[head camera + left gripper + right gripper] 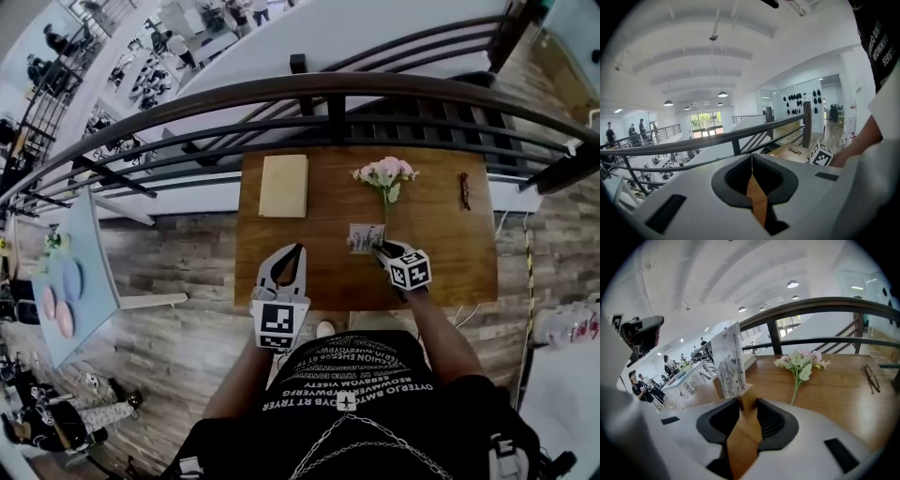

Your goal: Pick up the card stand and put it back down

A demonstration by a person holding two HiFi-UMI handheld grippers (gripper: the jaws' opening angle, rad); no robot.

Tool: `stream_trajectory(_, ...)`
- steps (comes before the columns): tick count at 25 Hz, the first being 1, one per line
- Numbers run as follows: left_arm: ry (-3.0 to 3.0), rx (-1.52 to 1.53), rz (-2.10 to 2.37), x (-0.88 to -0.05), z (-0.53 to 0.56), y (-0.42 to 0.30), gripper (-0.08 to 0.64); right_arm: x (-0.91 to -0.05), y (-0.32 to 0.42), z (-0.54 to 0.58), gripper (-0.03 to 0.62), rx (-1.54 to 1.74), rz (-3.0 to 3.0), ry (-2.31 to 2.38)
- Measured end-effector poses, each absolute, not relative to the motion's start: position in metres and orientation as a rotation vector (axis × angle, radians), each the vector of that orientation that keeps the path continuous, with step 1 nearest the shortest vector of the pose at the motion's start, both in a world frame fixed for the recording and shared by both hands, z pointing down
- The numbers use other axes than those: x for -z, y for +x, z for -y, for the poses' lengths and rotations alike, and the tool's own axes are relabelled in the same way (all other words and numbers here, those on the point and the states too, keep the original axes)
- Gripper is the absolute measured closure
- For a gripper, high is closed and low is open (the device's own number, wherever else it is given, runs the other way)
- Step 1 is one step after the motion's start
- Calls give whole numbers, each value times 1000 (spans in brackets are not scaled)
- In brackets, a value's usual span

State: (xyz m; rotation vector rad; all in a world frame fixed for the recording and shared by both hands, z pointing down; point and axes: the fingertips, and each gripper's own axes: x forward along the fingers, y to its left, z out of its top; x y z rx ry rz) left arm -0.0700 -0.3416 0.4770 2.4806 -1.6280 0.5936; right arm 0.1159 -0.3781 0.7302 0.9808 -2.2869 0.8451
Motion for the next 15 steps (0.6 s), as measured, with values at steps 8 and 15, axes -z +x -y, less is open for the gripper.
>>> stream_trajectory(8, 2507, -583, 1619, -466, 334, -73, 531, -680, 124, 380, 466, -782, 2319, 1028)
stream_trajectory(15, 2518, -551, 1624, -465, 326, -76, 531, -641, 132, 382, 468, -763, 2344, 1065)
